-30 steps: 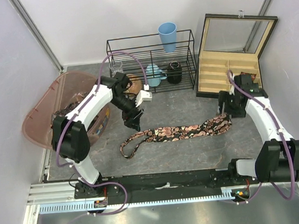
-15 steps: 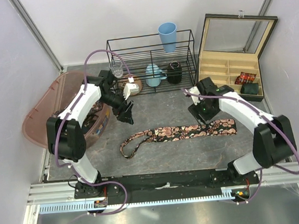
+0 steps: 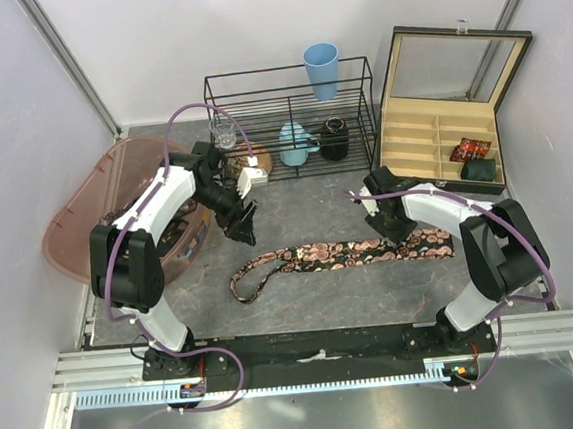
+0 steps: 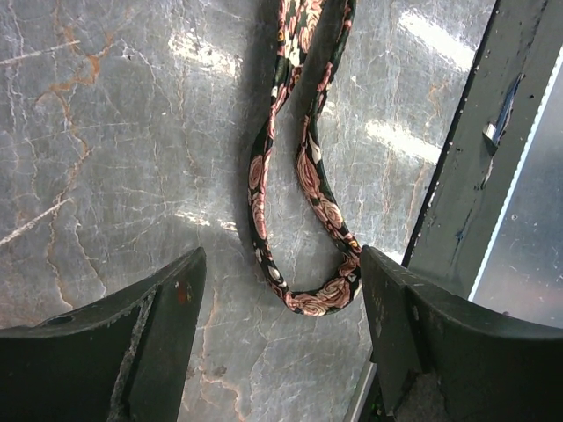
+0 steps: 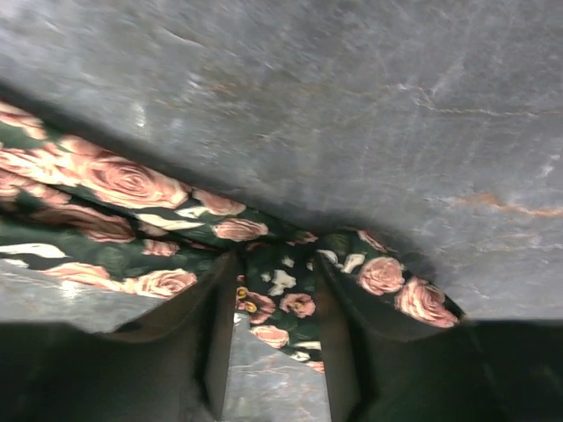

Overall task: Roll the ties
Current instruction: Flatten out the tie at the center of the board.

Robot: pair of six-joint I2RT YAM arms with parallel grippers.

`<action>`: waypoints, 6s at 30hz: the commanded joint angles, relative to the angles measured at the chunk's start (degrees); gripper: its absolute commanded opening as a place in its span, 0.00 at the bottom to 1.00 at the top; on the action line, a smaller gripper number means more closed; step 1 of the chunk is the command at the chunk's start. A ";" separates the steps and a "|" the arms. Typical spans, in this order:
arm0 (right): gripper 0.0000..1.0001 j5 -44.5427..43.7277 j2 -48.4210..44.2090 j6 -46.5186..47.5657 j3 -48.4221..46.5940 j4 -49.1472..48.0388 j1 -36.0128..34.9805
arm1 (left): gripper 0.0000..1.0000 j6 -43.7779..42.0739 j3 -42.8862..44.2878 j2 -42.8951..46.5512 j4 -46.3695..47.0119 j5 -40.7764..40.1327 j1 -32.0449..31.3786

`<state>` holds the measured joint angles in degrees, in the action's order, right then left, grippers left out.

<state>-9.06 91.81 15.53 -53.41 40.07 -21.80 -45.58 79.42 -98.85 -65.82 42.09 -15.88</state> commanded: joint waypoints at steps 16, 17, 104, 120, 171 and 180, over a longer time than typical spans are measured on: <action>0.00 -8.17 -17.00 23.36 -0.39 5.46 25.00 | 0.75 -7.94 -4.62 4.27 -1.15 -3.06 -3.37; 0.00 -7.64 -17.97 25.41 0.92 4.76 26.71 | 0.76 -8.99 -5.23 4.54 -0.80 -3.58 -3.80; 0.39 -0.87 4.34 29.12 2.61 -4.04 37.98 | 0.02 -7.68 -5.59 2.97 4.47 -20.19 -9.17; 0.39 -2.28 4.34 32.71 0.41 -4.48 40.78 | 0.66 -4.61 -8.83 12.43 18.51 -11.59 -11.10; 0.59 28.49 -3.12 54.69 5.06 2.55 11.96 | 0.76 -14.01 -21.14 5.51 27.67 -9.65 -12.95; 0.54 26.99 -4.71 56.89 7.00 4.48 15.82 | 0.61 -14.53 -21.85 3.93 29.52 -9.48 -14.09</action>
<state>20.05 88.03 69.58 -48.03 41.52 -7.94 -57.39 57.89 -93.78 -38.41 32.36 -29.41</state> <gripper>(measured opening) 0.542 0.639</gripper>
